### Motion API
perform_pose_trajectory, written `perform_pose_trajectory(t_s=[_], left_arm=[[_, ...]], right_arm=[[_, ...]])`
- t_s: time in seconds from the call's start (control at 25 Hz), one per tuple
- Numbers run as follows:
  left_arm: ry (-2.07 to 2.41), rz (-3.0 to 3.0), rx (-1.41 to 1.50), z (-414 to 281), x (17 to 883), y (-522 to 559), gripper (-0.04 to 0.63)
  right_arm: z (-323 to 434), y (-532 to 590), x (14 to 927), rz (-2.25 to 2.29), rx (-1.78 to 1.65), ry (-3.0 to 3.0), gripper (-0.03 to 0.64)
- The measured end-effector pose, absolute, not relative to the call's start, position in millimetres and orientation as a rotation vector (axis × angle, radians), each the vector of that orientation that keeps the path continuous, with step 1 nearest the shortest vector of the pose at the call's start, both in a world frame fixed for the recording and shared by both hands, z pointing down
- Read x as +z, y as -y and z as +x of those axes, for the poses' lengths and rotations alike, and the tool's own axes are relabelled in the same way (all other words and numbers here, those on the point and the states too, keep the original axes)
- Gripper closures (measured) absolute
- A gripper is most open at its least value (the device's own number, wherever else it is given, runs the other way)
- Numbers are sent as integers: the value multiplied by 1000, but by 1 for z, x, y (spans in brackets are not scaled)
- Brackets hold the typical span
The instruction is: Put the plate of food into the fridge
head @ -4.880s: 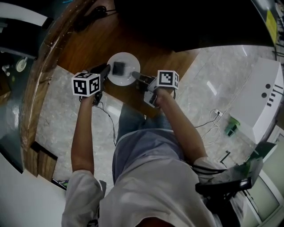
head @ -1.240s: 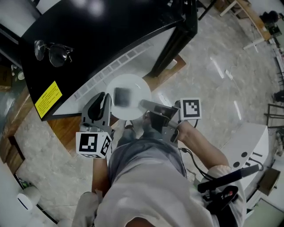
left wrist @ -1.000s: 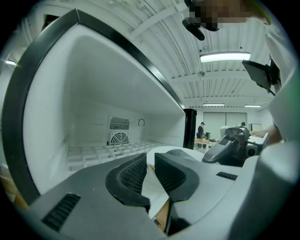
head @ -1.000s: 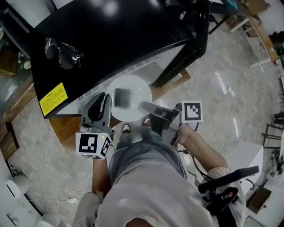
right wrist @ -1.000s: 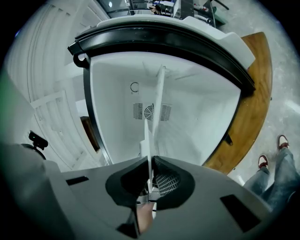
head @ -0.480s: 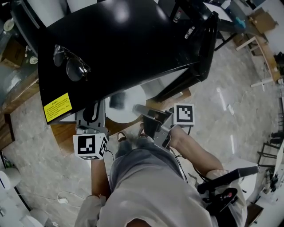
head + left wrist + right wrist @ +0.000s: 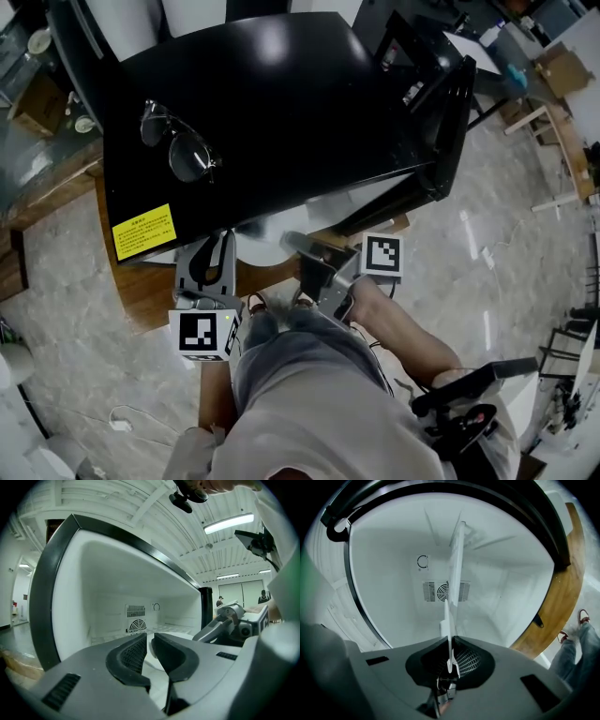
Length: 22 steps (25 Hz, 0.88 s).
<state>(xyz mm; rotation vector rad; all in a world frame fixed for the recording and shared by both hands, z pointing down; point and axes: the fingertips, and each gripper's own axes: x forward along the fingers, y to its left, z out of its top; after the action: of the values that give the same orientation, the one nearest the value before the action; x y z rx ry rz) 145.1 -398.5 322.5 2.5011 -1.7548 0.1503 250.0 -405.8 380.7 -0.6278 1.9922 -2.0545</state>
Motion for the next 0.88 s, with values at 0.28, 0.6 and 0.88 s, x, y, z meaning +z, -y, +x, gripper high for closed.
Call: perform_pose_trajectory(t_s=[0.28,0.6,0.88], left_arm=[[1635,2537,125,164,320,375,535],[1445,2683,322,204,350,372,541],[1477,2680,280,202,341,374,543]], right_arm=[[239,417,383,-644,-2025,-1989,591],[233,429,380,-658,-1977,-2002,591],[235,428,373,-638,-1943,-2013,591]])
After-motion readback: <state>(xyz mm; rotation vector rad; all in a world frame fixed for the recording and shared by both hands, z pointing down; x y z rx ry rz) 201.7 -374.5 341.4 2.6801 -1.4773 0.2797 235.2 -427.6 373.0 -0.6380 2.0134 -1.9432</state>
